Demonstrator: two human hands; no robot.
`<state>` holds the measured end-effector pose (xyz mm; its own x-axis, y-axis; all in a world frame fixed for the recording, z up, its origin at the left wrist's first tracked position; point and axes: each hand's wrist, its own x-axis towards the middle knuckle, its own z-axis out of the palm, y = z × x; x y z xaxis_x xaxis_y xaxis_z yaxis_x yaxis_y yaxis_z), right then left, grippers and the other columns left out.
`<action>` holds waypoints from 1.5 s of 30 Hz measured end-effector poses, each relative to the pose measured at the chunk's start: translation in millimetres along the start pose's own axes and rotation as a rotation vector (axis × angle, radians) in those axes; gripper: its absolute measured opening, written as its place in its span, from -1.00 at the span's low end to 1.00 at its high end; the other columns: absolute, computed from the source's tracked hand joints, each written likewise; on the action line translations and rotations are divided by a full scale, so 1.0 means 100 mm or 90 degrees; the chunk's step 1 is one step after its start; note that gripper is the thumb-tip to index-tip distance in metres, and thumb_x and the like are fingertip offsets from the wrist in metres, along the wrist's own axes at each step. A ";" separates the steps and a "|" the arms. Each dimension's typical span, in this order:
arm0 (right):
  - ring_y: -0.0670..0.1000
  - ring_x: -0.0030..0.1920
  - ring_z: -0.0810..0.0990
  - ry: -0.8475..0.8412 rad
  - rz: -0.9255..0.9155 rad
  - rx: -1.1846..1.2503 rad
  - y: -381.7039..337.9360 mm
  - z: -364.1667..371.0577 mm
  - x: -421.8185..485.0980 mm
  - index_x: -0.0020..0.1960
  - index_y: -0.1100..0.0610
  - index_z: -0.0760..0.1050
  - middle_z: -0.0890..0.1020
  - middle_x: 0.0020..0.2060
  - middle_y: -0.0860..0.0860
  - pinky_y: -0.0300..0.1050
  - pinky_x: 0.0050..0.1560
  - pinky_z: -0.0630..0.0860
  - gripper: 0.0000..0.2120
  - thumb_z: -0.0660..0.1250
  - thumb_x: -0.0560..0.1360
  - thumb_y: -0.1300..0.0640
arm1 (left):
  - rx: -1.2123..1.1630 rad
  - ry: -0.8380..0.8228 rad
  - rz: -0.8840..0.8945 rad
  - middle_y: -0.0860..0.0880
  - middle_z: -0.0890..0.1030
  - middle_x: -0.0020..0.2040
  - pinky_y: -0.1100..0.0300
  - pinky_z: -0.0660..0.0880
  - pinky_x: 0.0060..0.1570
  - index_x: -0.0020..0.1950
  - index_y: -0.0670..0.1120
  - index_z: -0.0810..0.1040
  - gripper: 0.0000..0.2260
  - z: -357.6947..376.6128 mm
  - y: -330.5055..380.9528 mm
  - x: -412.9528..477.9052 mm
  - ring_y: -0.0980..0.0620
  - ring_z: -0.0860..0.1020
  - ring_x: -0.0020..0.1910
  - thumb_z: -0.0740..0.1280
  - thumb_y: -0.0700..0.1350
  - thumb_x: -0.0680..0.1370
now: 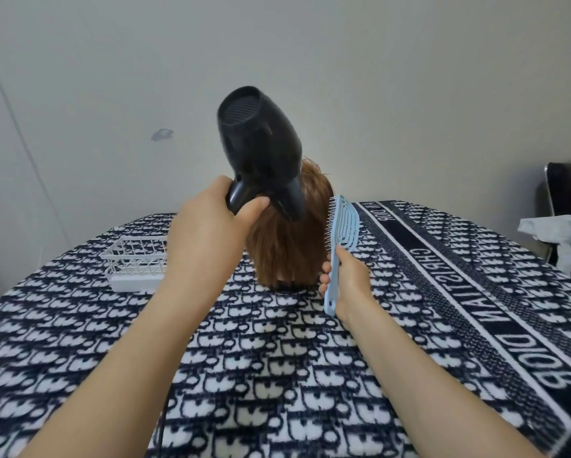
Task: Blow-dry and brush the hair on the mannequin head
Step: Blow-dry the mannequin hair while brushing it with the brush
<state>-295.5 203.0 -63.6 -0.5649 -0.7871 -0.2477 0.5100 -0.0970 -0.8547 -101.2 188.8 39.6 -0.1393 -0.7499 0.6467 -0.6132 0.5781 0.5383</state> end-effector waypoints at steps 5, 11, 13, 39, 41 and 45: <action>-0.05 -0.53 0.33 -0.002 -0.004 0.001 0.01 0.00 0.00 -0.05 0.17 0.48 0.42 -0.42 0.01 -0.20 -0.55 0.29 -0.75 0.20 0.61 -0.01 | -0.006 -0.001 0.015 0.07 0.53 -0.33 0.10 0.28 -0.39 -0.11 0.05 0.44 -0.72 0.01 0.02 -0.01 0.02 0.53 -0.33 0.36 0.22 0.58; -0.06 -0.53 0.33 -0.007 -0.001 0.008 -0.01 0.02 0.00 -0.01 0.17 0.49 0.43 -0.44 0.00 -0.20 -0.57 0.29 -0.76 0.22 0.60 0.00 | 0.004 0.018 0.005 0.07 0.53 -0.34 0.10 0.31 -0.39 -0.11 0.04 0.43 -0.72 0.00 -0.02 0.01 0.03 0.52 -0.35 0.36 0.21 0.57; -0.07 -0.54 0.33 -0.008 -0.003 0.007 -0.02 0.02 0.00 -0.03 0.18 0.49 0.43 -0.45 -0.01 -0.20 -0.57 0.29 -0.76 0.22 0.60 0.00 | -0.020 0.010 -0.016 0.07 0.56 -0.32 0.06 0.38 -0.35 -0.12 0.04 0.44 -0.72 -0.02 -0.04 0.04 -0.03 0.57 -0.32 0.36 0.22 0.57; -0.05 -0.54 0.33 -0.022 -0.014 0.007 0.03 0.03 0.05 -0.09 0.16 0.46 0.42 -0.45 -0.01 -0.18 -0.55 0.29 -0.76 0.20 0.61 0.00 | -0.030 0.011 -0.016 0.01 0.61 -0.28 -0.08 0.57 -0.20 -0.09 0.04 0.47 -0.73 -0.12 0.00 0.05 -0.12 0.63 -0.29 0.36 0.22 0.56; -0.05 -0.54 0.33 -0.011 -0.014 0.010 0.03 0.00 0.05 -0.09 0.15 0.46 0.43 -0.47 -0.01 -0.19 -0.55 0.29 -0.76 0.20 0.61 0.00 | -0.063 -0.004 -0.018 0.03 0.61 -0.28 -0.05 0.56 -0.22 -0.12 0.06 0.45 -0.74 -0.10 0.02 0.04 -0.11 0.63 -0.28 0.37 0.21 0.56; -0.05 -0.56 0.32 0.007 -0.012 0.021 0.01 -0.04 0.06 -0.10 0.15 0.45 0.42 -0.47 -0.01 -0.19 -0.56 0.29 -0.76 0.19 0.62 0.00 | -0.052 -0.027 -0.009 0.03 0.61 -0.27 -0.06 0.57 -0.19 -0.06 0.05 0.49 -0.74 -0.06 0.05 0.04 -0.12 0.64 -0.26 0.39 0.21 0.57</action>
<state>-300.9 200.3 -68.0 -0.5814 -0.7786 -0.2361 0.5202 -0.1327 -0.8437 -100.1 190.8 48.6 -0.1647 -0.7706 0.6157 -0.5506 0.5897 0.5908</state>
